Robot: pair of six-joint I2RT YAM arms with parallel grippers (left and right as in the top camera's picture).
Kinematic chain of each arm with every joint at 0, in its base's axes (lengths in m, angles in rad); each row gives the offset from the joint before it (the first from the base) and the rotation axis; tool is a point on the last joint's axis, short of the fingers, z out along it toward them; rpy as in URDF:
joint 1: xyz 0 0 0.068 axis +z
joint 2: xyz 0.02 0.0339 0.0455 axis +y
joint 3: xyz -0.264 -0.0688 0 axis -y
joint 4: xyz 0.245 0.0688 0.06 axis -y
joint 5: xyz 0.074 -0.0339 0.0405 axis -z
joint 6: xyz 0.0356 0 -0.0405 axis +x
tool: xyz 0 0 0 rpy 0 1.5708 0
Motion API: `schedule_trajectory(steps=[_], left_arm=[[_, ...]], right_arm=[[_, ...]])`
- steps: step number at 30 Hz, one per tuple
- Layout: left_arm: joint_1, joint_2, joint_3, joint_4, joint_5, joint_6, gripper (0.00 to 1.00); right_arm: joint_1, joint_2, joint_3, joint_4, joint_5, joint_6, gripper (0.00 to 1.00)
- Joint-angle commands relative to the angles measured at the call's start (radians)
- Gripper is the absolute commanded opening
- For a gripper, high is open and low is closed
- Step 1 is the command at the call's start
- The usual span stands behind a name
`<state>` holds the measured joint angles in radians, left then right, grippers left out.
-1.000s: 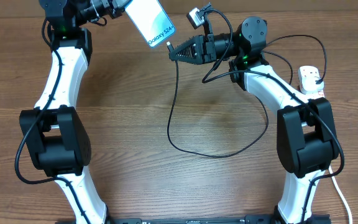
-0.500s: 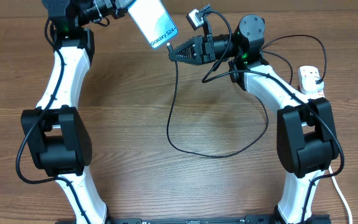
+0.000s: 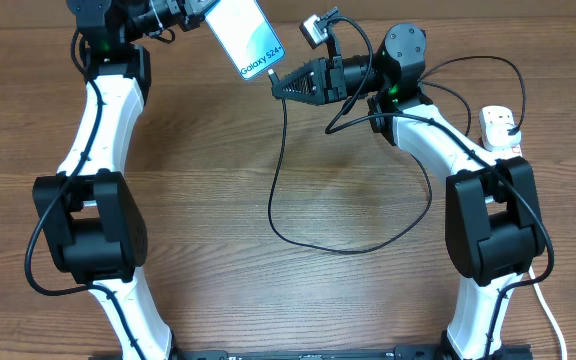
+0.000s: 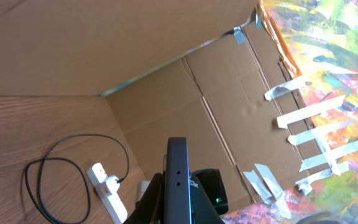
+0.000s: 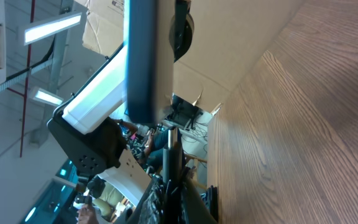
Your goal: Plug charger to phone and switch on socket
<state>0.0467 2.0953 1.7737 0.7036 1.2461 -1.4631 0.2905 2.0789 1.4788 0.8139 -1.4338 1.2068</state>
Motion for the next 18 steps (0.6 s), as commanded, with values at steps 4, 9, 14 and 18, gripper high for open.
schedule_trajectory(steps=[4,9,14,18], left_arm=[[0.002,-0.013,0.013,0.010,0.010,0.013,0.04],[-0.002,-0.013,0.013,0.007,0.021,0.029,0.04],[-0.003,-0.013,0.013,0.003,0.030,0.035,0.04],[-0.003,-0.013,0.013,0.003,0.030,0.035,0.04]], right_arm=[[0.010,0.003,-0.002,0.015,-0.008,-0.011,0.04],[0.011,0.003,-0.003,0.027,-0.018,-0.011,0.04],[0.011,0.003,-0.002,0.030,-0.019,-0.011,0.04],[0.011,0.003,-0.003,0.030,-0.019,-0.011,0.04]])
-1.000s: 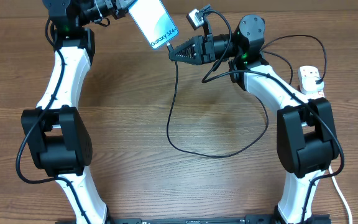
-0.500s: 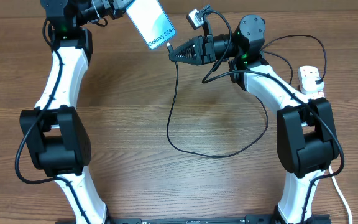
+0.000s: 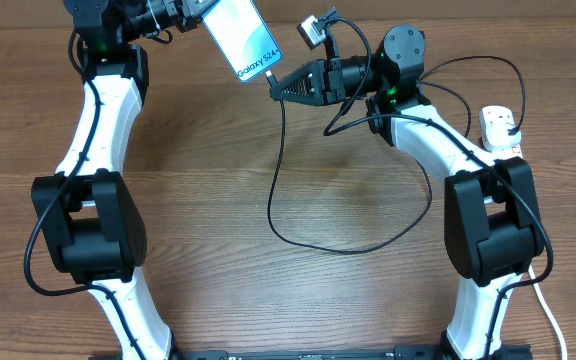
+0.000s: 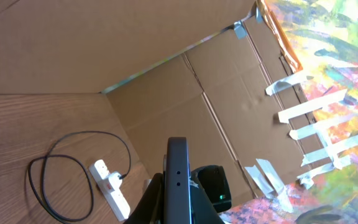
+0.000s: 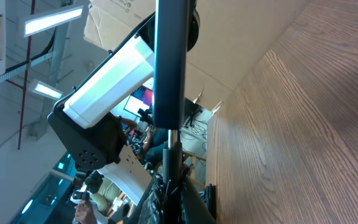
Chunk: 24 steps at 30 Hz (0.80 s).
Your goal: Plug charger to phone and switch on socket
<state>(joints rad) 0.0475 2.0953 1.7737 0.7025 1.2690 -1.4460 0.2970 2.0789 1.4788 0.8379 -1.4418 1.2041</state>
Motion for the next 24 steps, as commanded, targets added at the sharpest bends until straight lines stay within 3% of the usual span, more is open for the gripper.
schedule_trajectory(steps=[1,24], left_arm=[[-0.004,-0.013,0.013,0.005,0.007,0.018,0.04],[-0.029,-0.013,0.013,0.005,0.002,0.018,0.04]], right_arm=[[0.005,0.003,-0.002,0.006,-0.011,-0.008,0.04],[0.005,0.003,-0.003,0.006,-0.011,-0.008,0.04]])
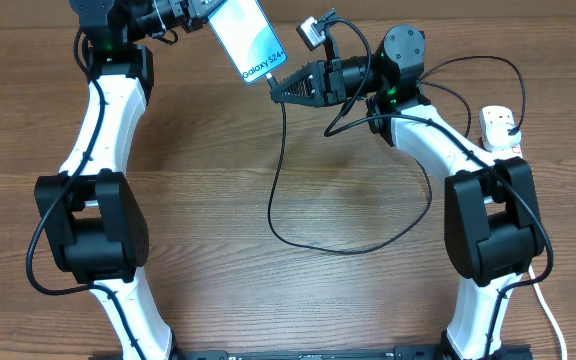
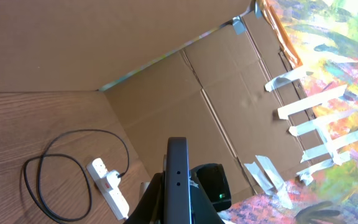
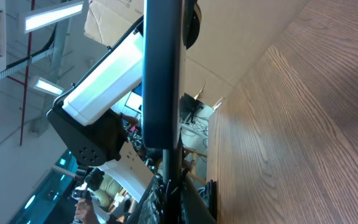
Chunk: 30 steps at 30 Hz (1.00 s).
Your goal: Plug charger to phone and switch on socket
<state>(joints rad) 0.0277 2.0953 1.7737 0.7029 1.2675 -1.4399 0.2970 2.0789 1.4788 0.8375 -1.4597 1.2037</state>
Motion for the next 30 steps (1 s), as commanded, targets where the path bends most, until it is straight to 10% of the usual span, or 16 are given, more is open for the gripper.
schedule_trajectory(steps=[1,30], left_arm=[[-0.010,-0.013,0.013,0.004,0.014,0.011,0.04],[-0.030,-0.013,0.013,0.004,0.076,0.019,0.04]], right_arm=[[0.005,0.003,-0.003,0.006,0.007,-0.008,0.04],[-0.002,0.003,-0.002,0.006,0.035,-0.004,0.04]])
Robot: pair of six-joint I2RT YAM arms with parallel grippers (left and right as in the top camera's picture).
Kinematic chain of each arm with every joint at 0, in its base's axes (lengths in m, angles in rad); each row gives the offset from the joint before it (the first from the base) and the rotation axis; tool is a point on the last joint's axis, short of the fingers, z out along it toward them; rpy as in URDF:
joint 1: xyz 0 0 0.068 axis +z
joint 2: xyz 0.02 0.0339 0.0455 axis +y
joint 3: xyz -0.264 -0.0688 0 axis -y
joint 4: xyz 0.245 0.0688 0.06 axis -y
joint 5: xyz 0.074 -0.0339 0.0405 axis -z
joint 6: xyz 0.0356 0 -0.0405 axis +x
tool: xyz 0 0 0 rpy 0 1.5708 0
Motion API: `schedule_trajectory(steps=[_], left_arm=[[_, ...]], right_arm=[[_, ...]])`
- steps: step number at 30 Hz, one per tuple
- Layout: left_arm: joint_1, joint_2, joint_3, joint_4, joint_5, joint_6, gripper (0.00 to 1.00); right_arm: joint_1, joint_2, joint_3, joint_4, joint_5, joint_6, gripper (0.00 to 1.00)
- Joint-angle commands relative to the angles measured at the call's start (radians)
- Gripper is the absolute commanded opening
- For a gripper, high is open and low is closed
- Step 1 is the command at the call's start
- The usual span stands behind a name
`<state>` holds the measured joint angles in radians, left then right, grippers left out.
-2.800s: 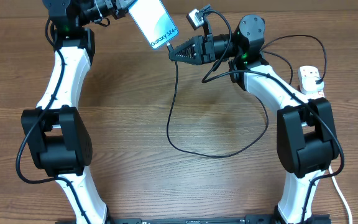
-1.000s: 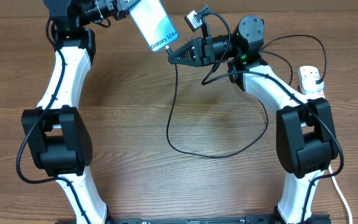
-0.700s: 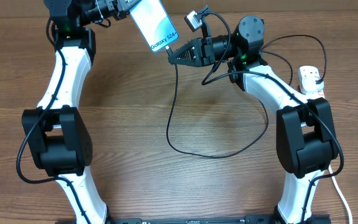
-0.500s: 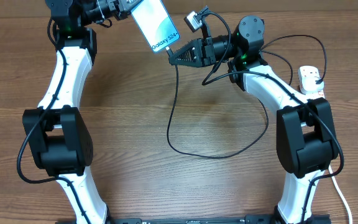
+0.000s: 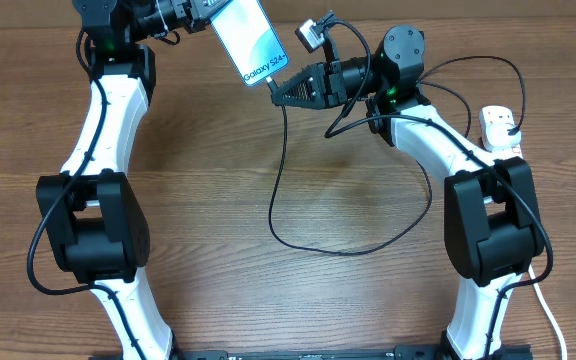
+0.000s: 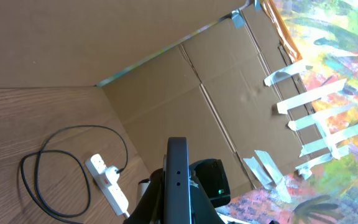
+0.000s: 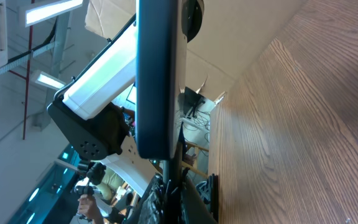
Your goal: Plug charger to phone and switch on socket
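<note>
The Galaxy phone (image 5: 248, 38), screen up, hangs tilted over the table's far edge with my left gripper (image 5: 200, 8) shut on its upper end; edge-on it fills the left wrist view (image 6: 178, 180). My right gripper (image 5: 278, 95) is shut on the black charger plug (image 7: 174, 171), its tip right at the phone's bottom end (image 7: 160, 81). The black cable (image 5: 288, 200) loops down over the table and back to the white socket strip (image 5: 500, 130) at the right edge, also seen beyond the phone (image 6: 107, 186).
Both arm bases (image 5: 88, 240) stand at the table's left and right sides. A cardboard wall (image 6: 104, 50) runs behind the table. A white lead (image 5: 550, 320) trails off the strip at the near right.
The phone's lower end has shifted slightly toward the right gripper, so the plug tip now sits under the phone's bottom edge a little left of where it was. Both grips hold.
Throughout, my left gripper held the phone aloft and my right gripper held the charger plug near its bottom end. The phone's edge shifted side to side in the right wrist view between moments, and now it looms larger over the plug.
</note>
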<state>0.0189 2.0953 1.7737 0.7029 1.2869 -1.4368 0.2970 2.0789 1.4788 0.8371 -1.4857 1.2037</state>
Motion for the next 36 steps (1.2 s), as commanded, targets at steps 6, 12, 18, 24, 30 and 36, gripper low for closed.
schedule_trajectory(steps=[6,12,18,24,30,36], left_arm=[[-0.019,-0.013,0.013,0.004,0.050,0.016,0.04],[-0.018,-0.013,0.013,0.004,0.048,0.016,0.04],[-0.018,-0.013,0.013,0.004,0.043,0.016,0.04],[-0.018,-0.013,0.013,0.004,0.036,0.016,0.04],[-0.018,-0.013,0.013,0.004,0.028,0.016,0.04],[-0.018,-0.013,0.013,0.003,-0.024,0.016,0.04]], right_arm=[[-0.006,0.003,-0.002,0.007,0.076,-0.003,0.04],[-0.016,0.003,-0.002,0.007,0.082,-0.003,0.04],[-0.035,0.003,-0.002,0.007,0.097,0.000,0.04],[-0.037,0.003,-0.002,0.007,0.097,0.000,0.04],[-0.037,0.003,-0.002,0.007,0.097,0.000,0.04],[-0.037,0.003,-0.002,0.006,0.095,0.000,0.04]])
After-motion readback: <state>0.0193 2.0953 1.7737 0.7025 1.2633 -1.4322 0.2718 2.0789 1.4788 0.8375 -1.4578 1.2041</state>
